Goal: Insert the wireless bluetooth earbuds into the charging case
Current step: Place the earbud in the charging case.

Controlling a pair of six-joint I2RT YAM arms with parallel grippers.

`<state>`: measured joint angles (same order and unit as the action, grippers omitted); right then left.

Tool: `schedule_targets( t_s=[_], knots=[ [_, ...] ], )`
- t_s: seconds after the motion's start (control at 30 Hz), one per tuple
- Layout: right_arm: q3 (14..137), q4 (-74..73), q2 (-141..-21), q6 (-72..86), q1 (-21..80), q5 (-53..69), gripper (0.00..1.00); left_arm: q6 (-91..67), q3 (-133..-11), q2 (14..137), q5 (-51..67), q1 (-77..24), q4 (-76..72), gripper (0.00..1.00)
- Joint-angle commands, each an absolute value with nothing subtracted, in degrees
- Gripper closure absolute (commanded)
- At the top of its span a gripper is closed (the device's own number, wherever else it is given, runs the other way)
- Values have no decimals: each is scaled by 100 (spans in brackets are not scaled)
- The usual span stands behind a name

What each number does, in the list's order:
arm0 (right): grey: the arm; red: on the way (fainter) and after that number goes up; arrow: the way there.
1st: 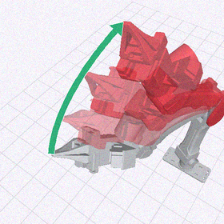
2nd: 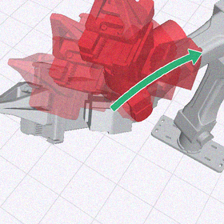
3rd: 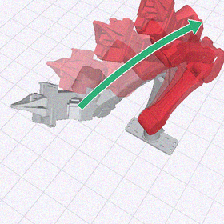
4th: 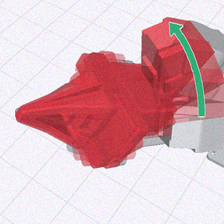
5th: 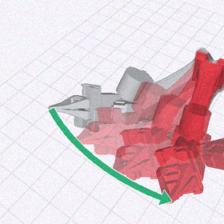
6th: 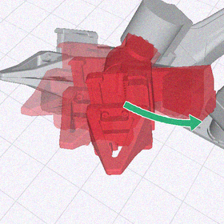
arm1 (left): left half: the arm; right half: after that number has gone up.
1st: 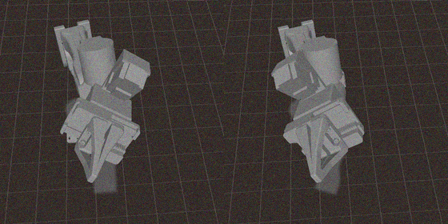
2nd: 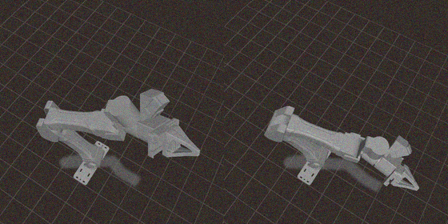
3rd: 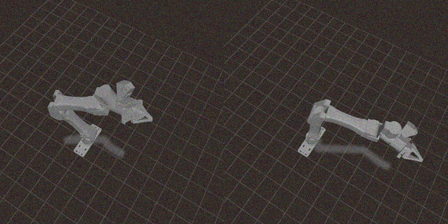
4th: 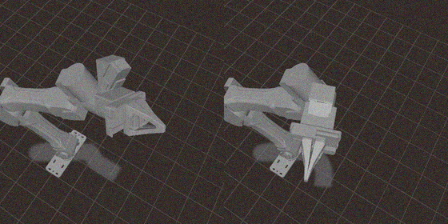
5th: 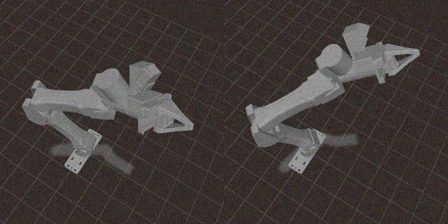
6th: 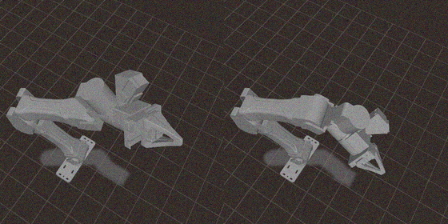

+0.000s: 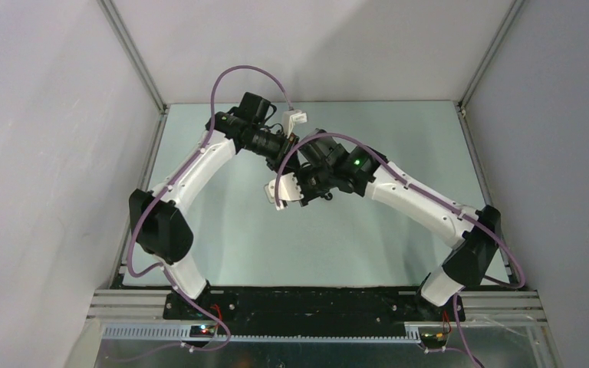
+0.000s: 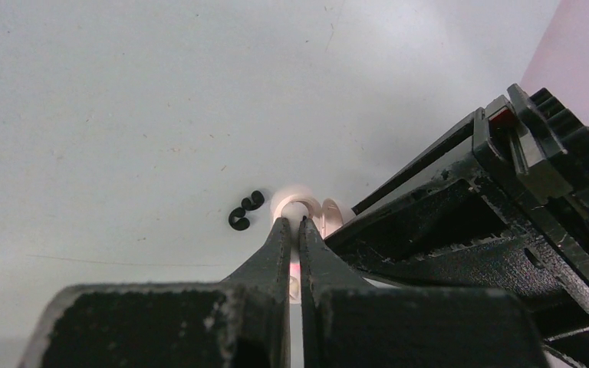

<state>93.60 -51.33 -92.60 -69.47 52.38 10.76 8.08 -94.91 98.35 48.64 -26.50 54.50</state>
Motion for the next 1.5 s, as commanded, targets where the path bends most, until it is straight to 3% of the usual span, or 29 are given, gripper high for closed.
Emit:
schedule_targets(
  t_s=[0.0, 0.4, 0.87, 1.47],
  knots=[
    [9164, -4861, -9037, -7098, 5142, 801, 99, 791, -9562, 9591, 5433, -2689, 5445, 100],
    [9051, -4646, -8969, -7070, 5109, 634, 98, 765, -9572, 9644, 5482, -2681, 5449, 100],
    [9021, -4248, -8864, -6983, 5151, 534, 75, 740, -9560, 9666, 5524, -2672, 5449, 100],
    [8652, -3365, -8466, -7003, 5239, 729, 70, 751, -9580, 9730, 5622, -2637, 5444, 100]
  ],
)
